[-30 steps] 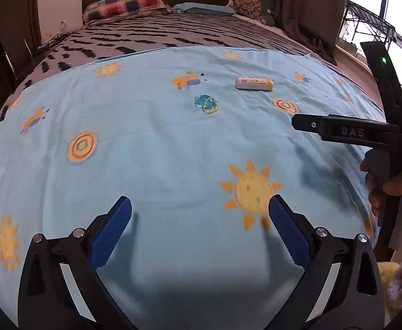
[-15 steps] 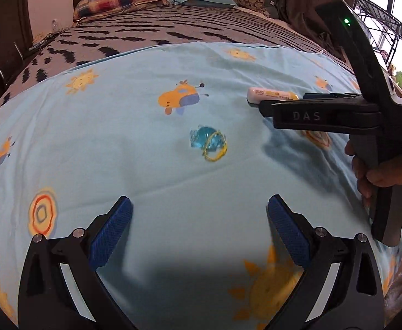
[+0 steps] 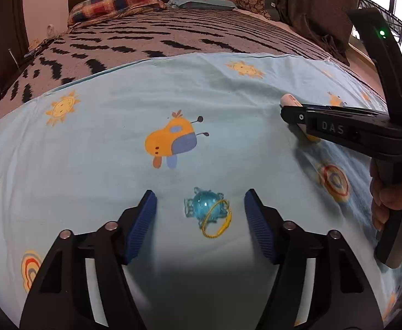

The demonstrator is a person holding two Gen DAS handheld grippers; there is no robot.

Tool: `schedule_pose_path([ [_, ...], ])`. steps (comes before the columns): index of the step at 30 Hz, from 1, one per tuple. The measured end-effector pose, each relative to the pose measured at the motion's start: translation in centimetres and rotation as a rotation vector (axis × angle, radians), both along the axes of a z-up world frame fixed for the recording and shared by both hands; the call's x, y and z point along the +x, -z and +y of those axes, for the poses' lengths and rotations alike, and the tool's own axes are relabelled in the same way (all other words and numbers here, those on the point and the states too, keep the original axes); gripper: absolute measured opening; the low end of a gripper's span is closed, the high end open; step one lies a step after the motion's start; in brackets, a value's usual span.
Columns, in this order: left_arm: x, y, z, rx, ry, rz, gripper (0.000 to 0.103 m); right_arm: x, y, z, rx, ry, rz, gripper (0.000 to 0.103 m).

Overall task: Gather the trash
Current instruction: 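Grasp the blue pacifier with the left gripper while the right grasps the lotion tube, then carry the pacifier and lotion tube down over the bin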

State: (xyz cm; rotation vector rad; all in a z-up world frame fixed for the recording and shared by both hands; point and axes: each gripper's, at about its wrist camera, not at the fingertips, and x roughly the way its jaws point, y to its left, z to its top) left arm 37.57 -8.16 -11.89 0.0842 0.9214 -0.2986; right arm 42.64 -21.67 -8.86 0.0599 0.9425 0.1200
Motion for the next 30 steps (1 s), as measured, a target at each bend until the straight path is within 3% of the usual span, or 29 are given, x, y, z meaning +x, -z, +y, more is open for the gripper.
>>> schedule_pose_path([
  [4,0.1,-0.1,-0.3,0.002,0.012,-0.009,0.035,-0.5,-0.1,-0.4,0.028,0.006,-0.003,0.021],
  [6,0.0,-0.2,-0.3,0.004,0.016,-0.015,0.030,-0.9,-0.3,-0.5,0.026,0.007,-0.003,0.021],
  [16,-3.2,-1.5,0.4,-0.002,0.011,-0.024,0.030,-5.4,-2.4,-1.0,0.015,-0.012,-0.022,0.021],
  [30,-17.0,-7.1,2.9,-0.065,0.031,-0.119,0.030,-19.2,-7.3,-0.3,0.002,-0.065,-0.107,0.021],
])
